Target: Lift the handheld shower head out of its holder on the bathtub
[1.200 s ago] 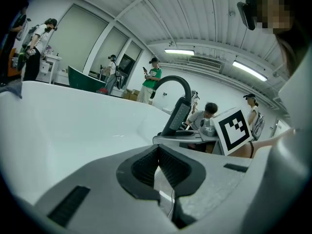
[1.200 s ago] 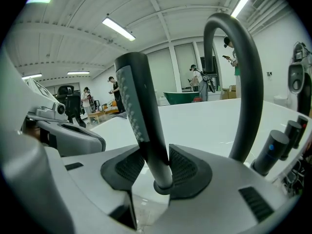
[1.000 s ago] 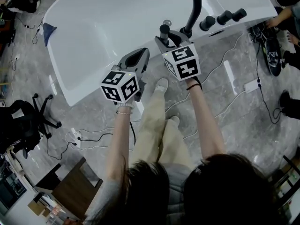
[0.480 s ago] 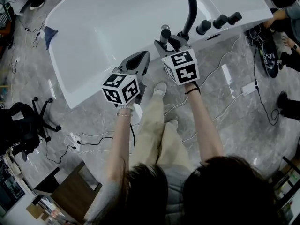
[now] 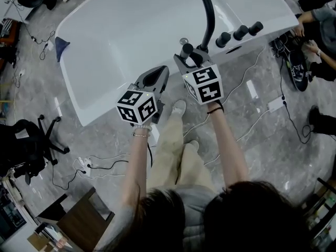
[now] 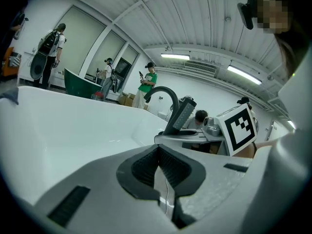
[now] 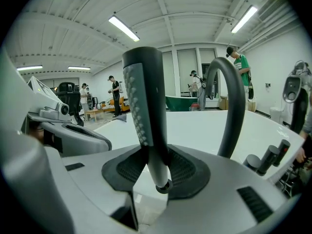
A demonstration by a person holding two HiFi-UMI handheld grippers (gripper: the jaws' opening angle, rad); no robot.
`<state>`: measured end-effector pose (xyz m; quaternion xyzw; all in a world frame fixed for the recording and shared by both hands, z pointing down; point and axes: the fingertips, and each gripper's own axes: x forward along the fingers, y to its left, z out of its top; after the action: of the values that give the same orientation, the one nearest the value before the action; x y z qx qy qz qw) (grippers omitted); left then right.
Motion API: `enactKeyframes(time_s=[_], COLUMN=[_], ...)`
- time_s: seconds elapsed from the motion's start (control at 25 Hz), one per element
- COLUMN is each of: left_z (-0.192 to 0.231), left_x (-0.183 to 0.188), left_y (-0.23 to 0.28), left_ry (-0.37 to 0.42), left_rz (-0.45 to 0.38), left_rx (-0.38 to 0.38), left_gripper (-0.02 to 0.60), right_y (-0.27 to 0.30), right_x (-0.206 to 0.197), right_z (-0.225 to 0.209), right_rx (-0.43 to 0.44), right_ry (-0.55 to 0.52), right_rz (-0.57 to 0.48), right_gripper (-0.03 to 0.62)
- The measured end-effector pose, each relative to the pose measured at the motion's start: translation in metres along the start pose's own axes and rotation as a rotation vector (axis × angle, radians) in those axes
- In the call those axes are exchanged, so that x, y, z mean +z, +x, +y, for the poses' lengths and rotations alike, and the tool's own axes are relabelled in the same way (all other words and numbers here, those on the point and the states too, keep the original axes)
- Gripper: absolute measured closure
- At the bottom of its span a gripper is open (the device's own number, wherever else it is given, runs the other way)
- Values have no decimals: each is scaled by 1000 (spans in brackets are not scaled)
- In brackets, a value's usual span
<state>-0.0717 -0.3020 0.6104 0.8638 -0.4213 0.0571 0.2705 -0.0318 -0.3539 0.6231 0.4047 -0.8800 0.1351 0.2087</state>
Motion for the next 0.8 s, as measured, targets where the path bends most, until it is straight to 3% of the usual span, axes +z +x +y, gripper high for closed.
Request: enactKeyframes(time_s=[0.8], left_z=[-71], left_x=[76], left_y=[-45], left_ry=[57], left_rz=[-71], left_rx=[-46], left_gripper=[575], right_y=[-90], right_x=[90], right_z=[14], right_rx=[-26], right_ry=[23], right_rz=[-96], right_gripper=[461])
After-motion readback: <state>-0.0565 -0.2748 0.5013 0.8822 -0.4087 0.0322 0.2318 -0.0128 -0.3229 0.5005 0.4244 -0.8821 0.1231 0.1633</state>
